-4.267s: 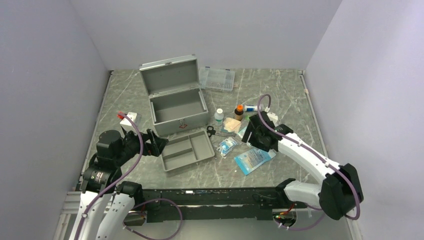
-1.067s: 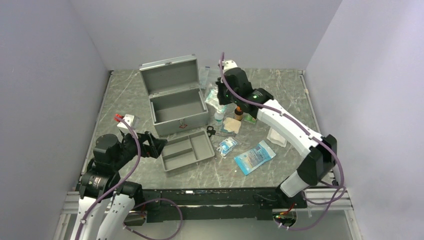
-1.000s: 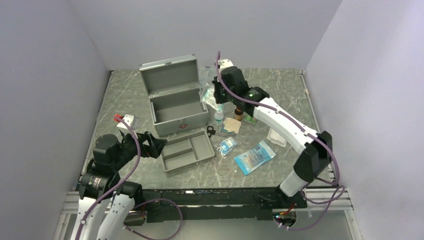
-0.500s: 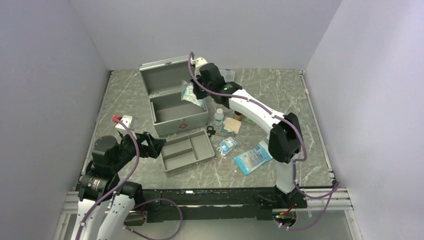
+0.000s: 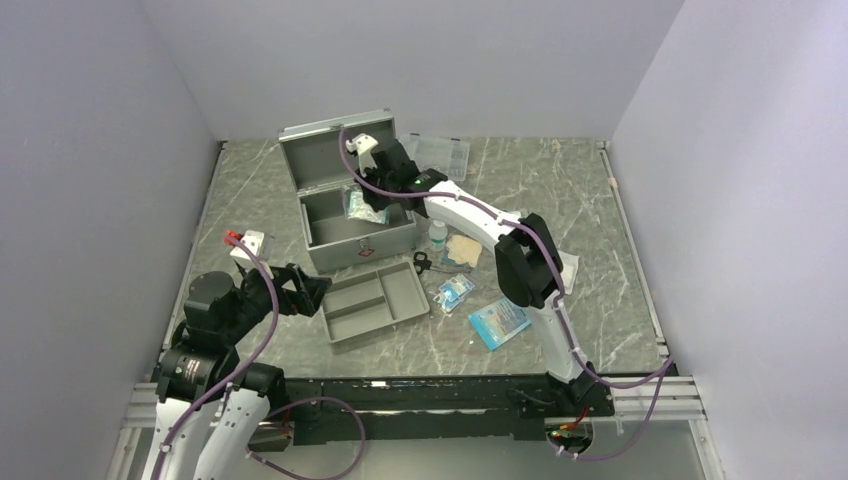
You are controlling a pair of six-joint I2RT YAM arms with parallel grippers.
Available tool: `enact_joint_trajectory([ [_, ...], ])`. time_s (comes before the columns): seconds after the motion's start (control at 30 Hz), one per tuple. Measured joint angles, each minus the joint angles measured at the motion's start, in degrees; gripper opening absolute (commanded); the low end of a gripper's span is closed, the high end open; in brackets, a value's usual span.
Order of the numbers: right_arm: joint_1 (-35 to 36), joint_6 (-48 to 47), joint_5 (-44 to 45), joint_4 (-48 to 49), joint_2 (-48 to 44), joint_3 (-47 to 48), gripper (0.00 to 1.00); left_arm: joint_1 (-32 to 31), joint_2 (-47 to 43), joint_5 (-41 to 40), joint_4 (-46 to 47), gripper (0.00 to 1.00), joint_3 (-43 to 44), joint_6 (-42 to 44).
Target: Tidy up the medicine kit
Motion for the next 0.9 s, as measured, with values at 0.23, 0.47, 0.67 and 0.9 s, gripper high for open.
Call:
enact_joint_trajectory([
  [0.23, 0.0, -4.9, -2.0, -1.2, 0.6, -0.5, 0.00, 0.0, -0.5, -0.1, 0.0, 0.99, 0.0, 0.0],
  [0.47, 0.0, -8.3, -1.8, -5.1, 1.0, -0.5, 0.06, 0.0, -0.7, -0.1, 0.0, 0.99, 0.0, 0.0],
  [0.67, 0.0, -9.4, -1.6, -6.1, 1.3, -1.9, 0.27, 0.0, -0.7, -0.2, 0.0, 0.99, 0.0, 0.0],
  [0.9, 0.0, -8.7, 0.1, -4.7, 0.5, -5.2, 0.50, 0.0, -0.7, -0.2, 0.0, 0.99, 0.0, 0.0],
])
